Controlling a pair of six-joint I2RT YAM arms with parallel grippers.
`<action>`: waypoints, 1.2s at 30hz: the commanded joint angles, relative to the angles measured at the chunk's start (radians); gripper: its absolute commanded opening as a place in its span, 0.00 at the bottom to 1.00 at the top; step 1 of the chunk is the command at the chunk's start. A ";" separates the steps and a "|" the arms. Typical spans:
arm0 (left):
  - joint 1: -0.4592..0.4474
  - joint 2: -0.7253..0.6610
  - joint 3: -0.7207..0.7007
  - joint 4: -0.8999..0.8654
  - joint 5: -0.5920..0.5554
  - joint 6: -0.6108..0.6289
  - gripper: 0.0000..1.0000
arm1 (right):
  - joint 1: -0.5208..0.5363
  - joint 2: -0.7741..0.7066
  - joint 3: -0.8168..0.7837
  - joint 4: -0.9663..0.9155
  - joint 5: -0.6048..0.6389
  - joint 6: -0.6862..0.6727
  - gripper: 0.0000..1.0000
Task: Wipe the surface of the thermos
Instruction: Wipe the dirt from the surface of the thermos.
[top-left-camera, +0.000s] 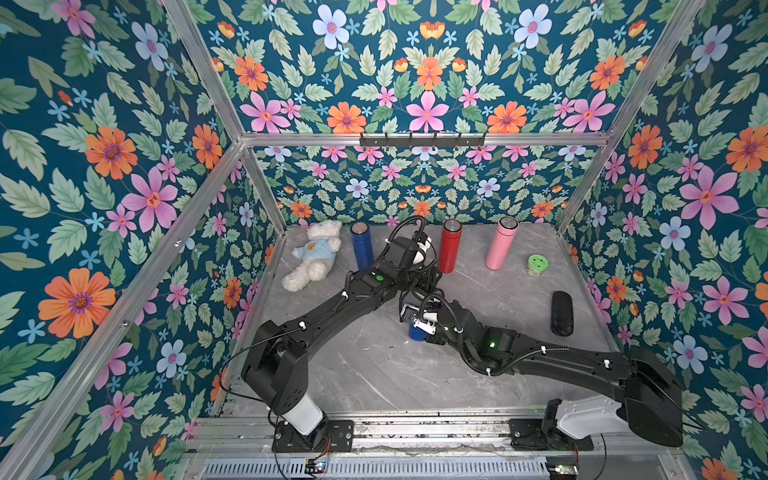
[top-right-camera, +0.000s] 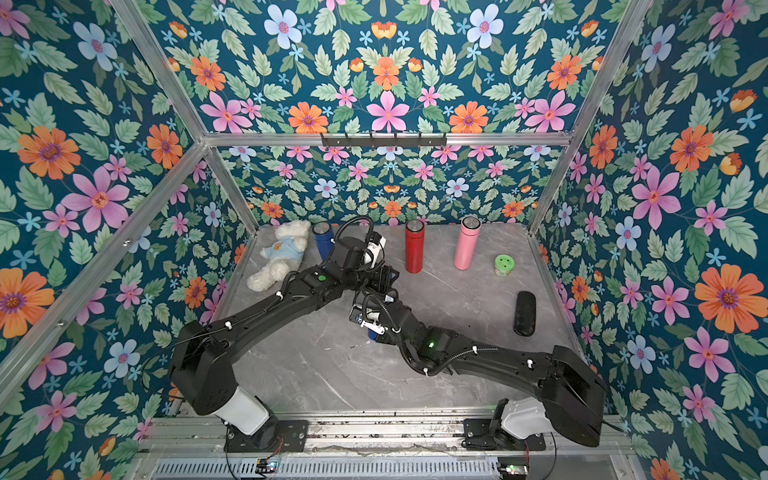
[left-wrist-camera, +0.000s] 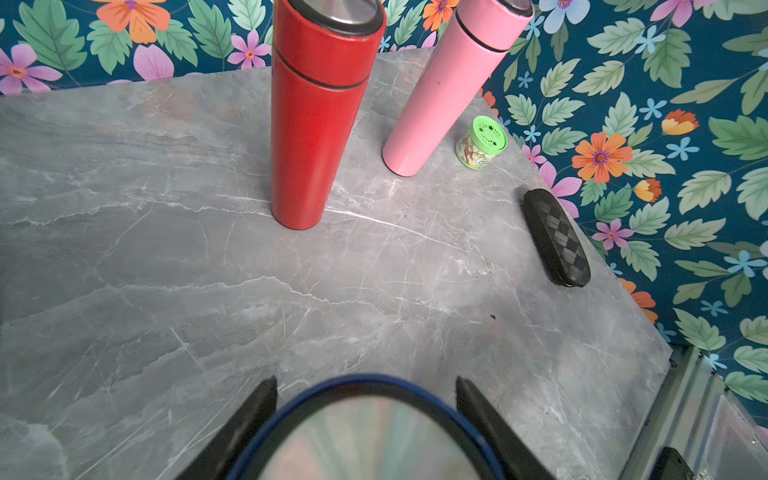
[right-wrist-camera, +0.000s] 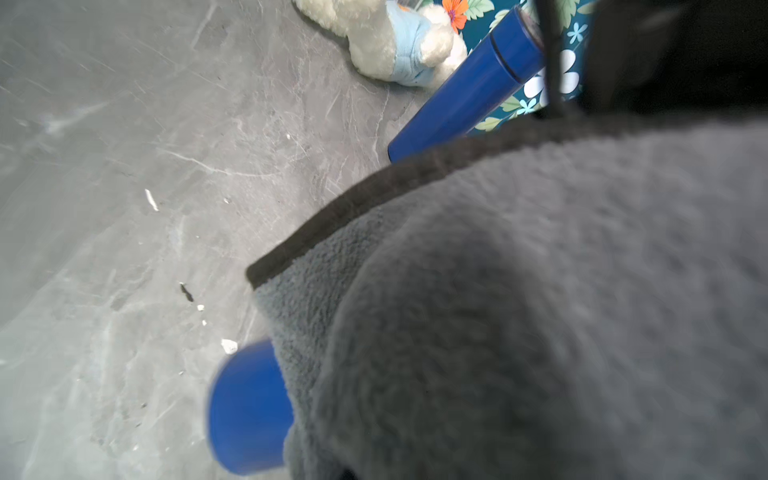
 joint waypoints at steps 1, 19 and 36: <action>-0.005 0.006 0.025 -0.012 0.078 -0.029 0.00 | -0.001 0.034 -0.034 0.057 0.037 -0.003 0.00; -0.006 0.173 0.239 -0.449 -0.020 0.103 0.00 | 0.053 0.040 -0.042 0.163 0.261 -0.105 0.00; -0.007 0.119 0.189 -0.403 -0.005 0.119 0.00 | 0.098 0.235 -0.017 0.066 0.231 0.051 0.00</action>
